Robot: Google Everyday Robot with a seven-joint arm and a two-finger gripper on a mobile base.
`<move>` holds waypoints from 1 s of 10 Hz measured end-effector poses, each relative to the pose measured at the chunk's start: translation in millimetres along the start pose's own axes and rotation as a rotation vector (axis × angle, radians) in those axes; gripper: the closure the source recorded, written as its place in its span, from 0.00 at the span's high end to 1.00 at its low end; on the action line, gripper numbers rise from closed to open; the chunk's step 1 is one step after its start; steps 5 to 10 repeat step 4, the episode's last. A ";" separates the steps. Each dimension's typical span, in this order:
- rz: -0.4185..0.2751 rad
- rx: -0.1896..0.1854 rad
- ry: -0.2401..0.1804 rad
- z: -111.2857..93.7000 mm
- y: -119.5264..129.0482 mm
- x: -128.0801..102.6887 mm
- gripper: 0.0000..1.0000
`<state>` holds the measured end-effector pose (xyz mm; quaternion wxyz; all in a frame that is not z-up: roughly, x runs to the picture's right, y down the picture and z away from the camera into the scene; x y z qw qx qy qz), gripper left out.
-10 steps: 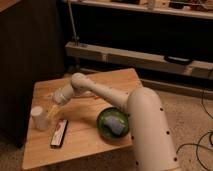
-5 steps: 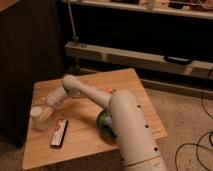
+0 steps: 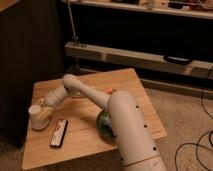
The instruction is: Pick up the ceramic cup
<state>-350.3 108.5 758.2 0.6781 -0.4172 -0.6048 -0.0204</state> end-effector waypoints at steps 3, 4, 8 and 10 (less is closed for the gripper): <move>-0.036 0.015 0.029 -56.8 36.1 -62.7 0.00; -0.042 0.005 0.045 -69.9 44.9 -76.1 0.00; -0.042 0.005 0.045 -69.9 44.9 -76.1 0.00; -0.042 0.005 0.045 -69.9 44.9 -76.1 0.00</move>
